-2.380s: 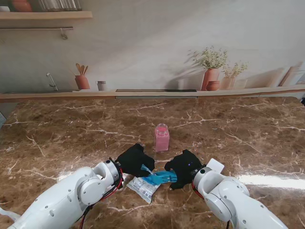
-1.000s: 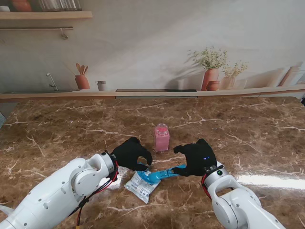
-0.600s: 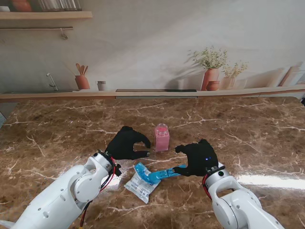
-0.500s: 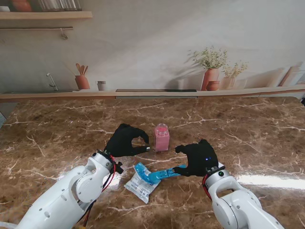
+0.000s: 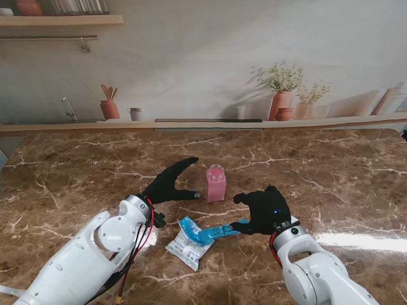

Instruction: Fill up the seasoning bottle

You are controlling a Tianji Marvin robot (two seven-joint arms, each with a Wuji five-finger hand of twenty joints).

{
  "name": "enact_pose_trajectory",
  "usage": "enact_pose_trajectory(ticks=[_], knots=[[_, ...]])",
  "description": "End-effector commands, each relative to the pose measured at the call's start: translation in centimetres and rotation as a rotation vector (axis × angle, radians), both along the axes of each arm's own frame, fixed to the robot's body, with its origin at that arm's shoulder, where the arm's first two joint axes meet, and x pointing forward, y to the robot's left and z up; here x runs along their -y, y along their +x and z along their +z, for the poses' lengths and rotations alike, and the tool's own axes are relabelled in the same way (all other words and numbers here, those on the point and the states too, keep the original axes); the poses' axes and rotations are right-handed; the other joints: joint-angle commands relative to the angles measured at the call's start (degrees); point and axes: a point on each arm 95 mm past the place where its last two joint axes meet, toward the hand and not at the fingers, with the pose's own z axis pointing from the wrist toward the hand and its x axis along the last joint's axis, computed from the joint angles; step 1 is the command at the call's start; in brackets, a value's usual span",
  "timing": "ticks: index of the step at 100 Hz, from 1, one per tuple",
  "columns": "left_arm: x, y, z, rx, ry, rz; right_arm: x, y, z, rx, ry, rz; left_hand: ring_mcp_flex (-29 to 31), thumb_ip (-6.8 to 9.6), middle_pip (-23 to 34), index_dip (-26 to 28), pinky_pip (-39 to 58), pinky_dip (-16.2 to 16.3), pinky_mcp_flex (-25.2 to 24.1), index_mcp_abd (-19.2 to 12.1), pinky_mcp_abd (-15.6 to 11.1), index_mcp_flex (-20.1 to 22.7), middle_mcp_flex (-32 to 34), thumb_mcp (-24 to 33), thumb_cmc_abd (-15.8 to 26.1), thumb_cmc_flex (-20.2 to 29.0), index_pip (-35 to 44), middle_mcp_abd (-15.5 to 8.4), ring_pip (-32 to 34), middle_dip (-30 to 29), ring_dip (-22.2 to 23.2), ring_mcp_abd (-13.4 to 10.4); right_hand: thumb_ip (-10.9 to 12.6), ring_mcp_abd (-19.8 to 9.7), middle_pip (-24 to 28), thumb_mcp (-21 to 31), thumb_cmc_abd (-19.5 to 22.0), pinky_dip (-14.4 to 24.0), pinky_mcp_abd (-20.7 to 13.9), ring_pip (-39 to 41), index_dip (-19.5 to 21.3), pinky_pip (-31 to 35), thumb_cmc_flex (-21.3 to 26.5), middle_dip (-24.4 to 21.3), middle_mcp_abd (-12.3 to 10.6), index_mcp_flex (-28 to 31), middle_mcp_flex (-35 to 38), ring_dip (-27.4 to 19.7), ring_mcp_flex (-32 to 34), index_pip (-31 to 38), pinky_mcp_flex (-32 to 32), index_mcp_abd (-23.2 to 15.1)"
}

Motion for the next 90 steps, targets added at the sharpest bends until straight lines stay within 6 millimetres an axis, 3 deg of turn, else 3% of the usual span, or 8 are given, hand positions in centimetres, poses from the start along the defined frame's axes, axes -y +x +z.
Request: enact_pose_trajectory(ticks=[1,8,22,36,39,47,66,90], knots=[[-0.7,1.0,0.0,0.003,0.037,0.010,0.0,-0.2,-0.6,-0.027,0.000,-0.006,-3.9,0.41,-4.7,-1.7,-6.7,-3.4,-0.6,0.6,-3.9,-2.8,-3.0,-2.1,-2.3,0.3,-6.4,-1.3,-2.5,-2.3,-2.5,-3.8,1.8,0.2,0.7,0.7,-0.6,-0.7,0.6,0.1,-0.7,0.3,0.0,0.3,0.2,-0.4,0.6,-0.7,-0.7,0.5,-0.5,0.6],[-0.7,1.6,-0.3,-0.033,0.036,0.002,0.0,-0.1,-0.6,-0.028,0.001,-0.008,-5.1,0.20,-6.8,-2.1,-9.5,-3.8,-1.2,0.3,-4.2,-2.9,-4.4,-2.0,-3.0,0.2,-8.1,-1.9,-2.9,-2.4,-3.3,-4.4,1.8,0.3,0.8,0.7,-0.6,-0.7,0.6,0.1,-0.6,0.3,0.0,0.4,0.2,-0.3,0.7,-0.7,-0.7,0.6,-0.5,0.6],[-0.5,2.9,-1.2,-0.080,0.032,-0.003,0.0,0.0,-0.8,-0.039,-0.001,-0.013,-7.0,-0.56,-9.5,-8.2,-14.8,-1.3,-1.1,-3.1,-5.4,-2.6,-5.0,0.3,-5.6,-0.2,-9.0,-3.5,-3.7,-1.4,-4.6,-5.3,1.7,0.2,1.0,0.6,-0.8,-0.6,0.7,0.3,-0.6,0.3,0.4,0.5,0.1,0.0,1.0,-0.6,-0.6,0.8,-0.6,0.5],[-0.1,4.0,-1.9,-0.144,0.032,-0.049,0.2,0.2,-1.0,-0.050,-0.006,-0.017,-7.4,-1.04,-10.3,-8.9,-17.9,-0.8,-1.9,-5.8,-6.2,-2.6,-5.3,1.4,-6.9,-0.3,-8.7,-2.8,-4.9,-3.1,-5.1,-5.3,1.7,0.3,1.0,0.6,-0.8,-0.6,0.7,0.4,-0.6,0.3,0.5,0.6,0.1,0.3,1.1,-0.5,-0.5,0.9,-0.7,0.4],[0.0,4.1,-2.0,-0.158,0.032,-0.062,0.2,0.2,-1.0,-0.051,-0.006,-0.018,-7.4,-1.42,-9.9,-9.5,-20.6,1.6,-1.5,-6.7,-6.3,-2.6,-5.4,2.5,-7.3,-0.6,-8.7,-2.8,-4.8,-4.4,-6.0,-5.3,1.7,0.2,1.0,0.6,-0.8,-0.6,0.7,0.4,-0.6,0.3,0.6,0.6,0.1,0.3,1.2,-0.5,-0.6,1.0,-0.7,0.3],[0.3,4.6,-2.4,-0.178,0.040,-0.083,0.3,0.3,-1.0,-0.044,-0.007,-0.025,-7.4,-1.50,-10.1,-9.7,-21.0,2.2,-1.4,-8.2,-6.3,-2.8,-5.4,2.9,-7.9,-0.4,-8.8,-2.9,-4.9,-4.7,-6.2,-5.3,1.7,0.3,1.1,0.5,-0.8,-0.6,0.7,0.5,-0.6,0.4,0.6,0.7,0.1,0.3,1.3,-0.5,-0.4,1.0,-0.6,0.3],[1.5,5.6,-3.5,-0.217,0.035,-0.091,0.6,0.4,-1.1,-0.037,0.000,-0.044,-7.3,-1.70,-10.6,-13.2,-21.5,2.6,-1.3,-6.6,-6.4,-2.8,-5.5,3.9,-8.6,-0.5,-10.1,-2.8,-5.1,-5.9,-6.7,-5.4,1.8,0.3,1.1,0.5,-0.9,-0.5,0.7,0.5,-0.6,0.4,0.8,0.8,0.1,0.4,1.3,-0.4,-0.5,1.1,-0.5,0.4],[2.6,6.5,-4.3,-0.239,0.022,-0.109,0.9,0.4,-0.8,-0.026,0.007,-0.059,-7.3,-1.97,-9.9,-14.2,-21.4,3.1,-1.4,-7.0,-6.0,-2.5,-5.2,4.7,-9.1,-1.2,-9.4,-2.8,-4.7,-5.0,-6.1,-5.3,1.8,0.3,0.7,0.5,-0.3,-0.6,0.6,0.4,-0.7,0.5,0.3,0.6,0.3,-0.1,0.5,-0.5,-0.7,0.9,-0.4,0.7]])
